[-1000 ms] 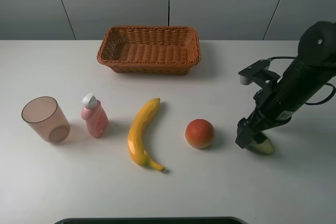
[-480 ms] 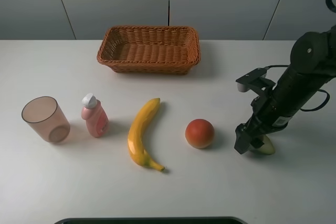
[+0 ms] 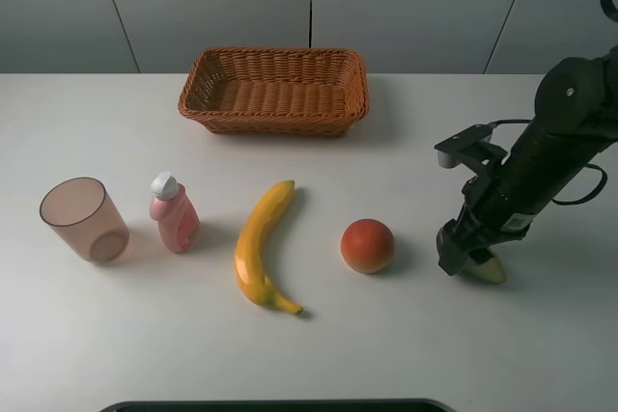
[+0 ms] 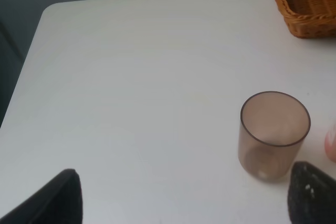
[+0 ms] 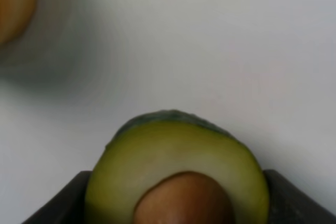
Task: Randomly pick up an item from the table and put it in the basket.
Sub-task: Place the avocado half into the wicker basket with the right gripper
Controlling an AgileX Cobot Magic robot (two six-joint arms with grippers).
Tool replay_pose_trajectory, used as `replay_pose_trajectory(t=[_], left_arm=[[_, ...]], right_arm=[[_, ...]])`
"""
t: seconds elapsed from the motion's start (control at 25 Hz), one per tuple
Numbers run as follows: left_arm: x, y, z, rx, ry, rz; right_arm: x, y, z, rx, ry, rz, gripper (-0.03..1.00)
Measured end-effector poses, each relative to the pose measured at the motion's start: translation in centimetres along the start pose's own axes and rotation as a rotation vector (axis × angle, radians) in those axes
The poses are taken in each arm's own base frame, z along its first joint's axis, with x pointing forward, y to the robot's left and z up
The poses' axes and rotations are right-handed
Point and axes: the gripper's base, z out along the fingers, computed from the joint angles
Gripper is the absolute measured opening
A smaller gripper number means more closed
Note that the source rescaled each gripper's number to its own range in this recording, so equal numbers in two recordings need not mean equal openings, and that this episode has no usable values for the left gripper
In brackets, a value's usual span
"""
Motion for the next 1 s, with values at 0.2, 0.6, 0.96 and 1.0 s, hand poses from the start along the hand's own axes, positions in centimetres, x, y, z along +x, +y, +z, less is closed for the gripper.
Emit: replay_pose_trajectory(t=[0.2,0.6,0.96,1.0], left_arm=[[0.0,0.0,0.0,0.000,0.000,0.000],[0.0,0.0,0.0,0.000,0.000,0.000],[0.0,0.0,0.0,0.000,0.000,0.000],[0.0,0.0,0.0,0.000,0.000,0.000]], right_arm=[[0.0,0.0,0.0,-0.001,-0.001,0.002,0.00],[-0.5,0.0,-1.3,0.013,-0.032,-0.014,0.00],[-6.8,-0.4,-14.5,0.142,-0.528,-0.025,0.00],[-7.4,-0.4,-15.9,0.151,-0.575,-0.025,0.00]])
